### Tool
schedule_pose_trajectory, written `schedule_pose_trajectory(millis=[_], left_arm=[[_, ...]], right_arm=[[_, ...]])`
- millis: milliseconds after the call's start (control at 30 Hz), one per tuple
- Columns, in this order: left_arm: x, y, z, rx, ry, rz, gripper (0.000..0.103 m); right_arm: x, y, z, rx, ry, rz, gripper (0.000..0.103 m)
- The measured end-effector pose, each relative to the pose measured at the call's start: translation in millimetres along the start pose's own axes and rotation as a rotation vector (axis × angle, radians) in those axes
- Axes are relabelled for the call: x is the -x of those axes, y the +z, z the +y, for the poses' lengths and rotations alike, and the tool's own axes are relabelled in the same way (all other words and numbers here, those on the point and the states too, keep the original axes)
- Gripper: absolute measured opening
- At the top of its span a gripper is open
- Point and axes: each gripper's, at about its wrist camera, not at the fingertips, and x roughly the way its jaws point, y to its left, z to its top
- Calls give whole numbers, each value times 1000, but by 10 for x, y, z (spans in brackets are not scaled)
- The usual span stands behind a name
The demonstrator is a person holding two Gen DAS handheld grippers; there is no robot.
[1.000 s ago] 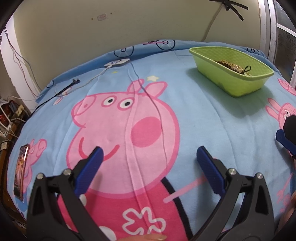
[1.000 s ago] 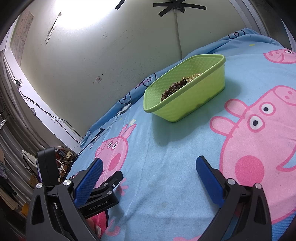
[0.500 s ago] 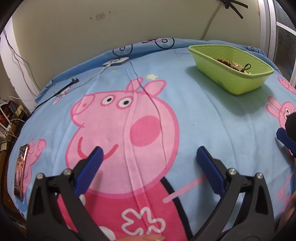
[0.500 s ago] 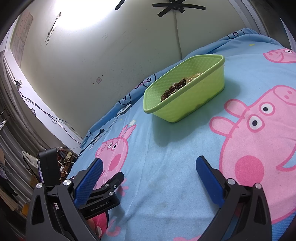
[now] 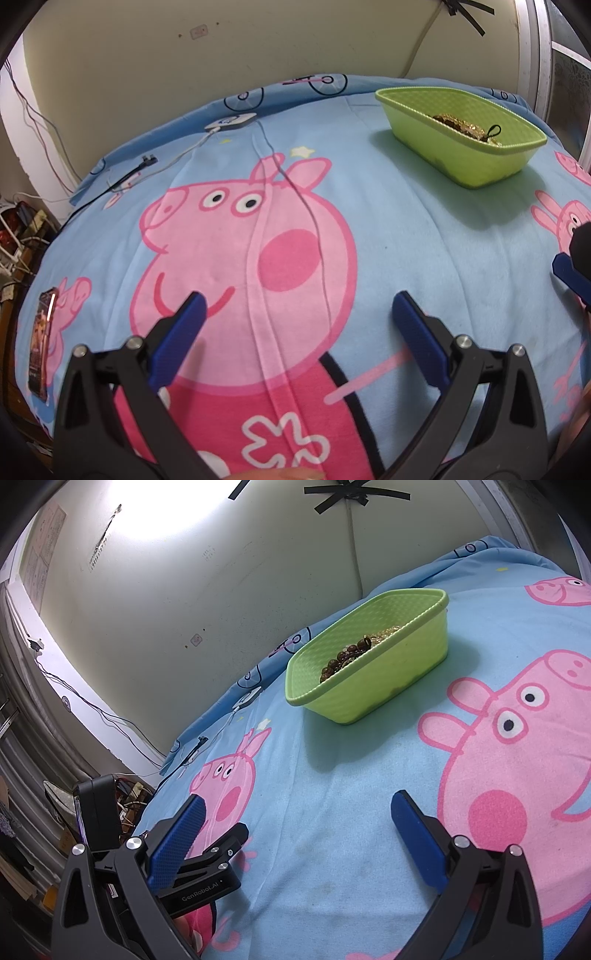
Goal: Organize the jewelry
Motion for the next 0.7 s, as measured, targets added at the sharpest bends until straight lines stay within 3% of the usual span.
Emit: schedule_pose_trajectory(millis=[700], left_arm=[[-4, 5, 7, -2, -1, 0, 97]], right_arm=[[19, 0, -7, -1, 3, -1, 83]])
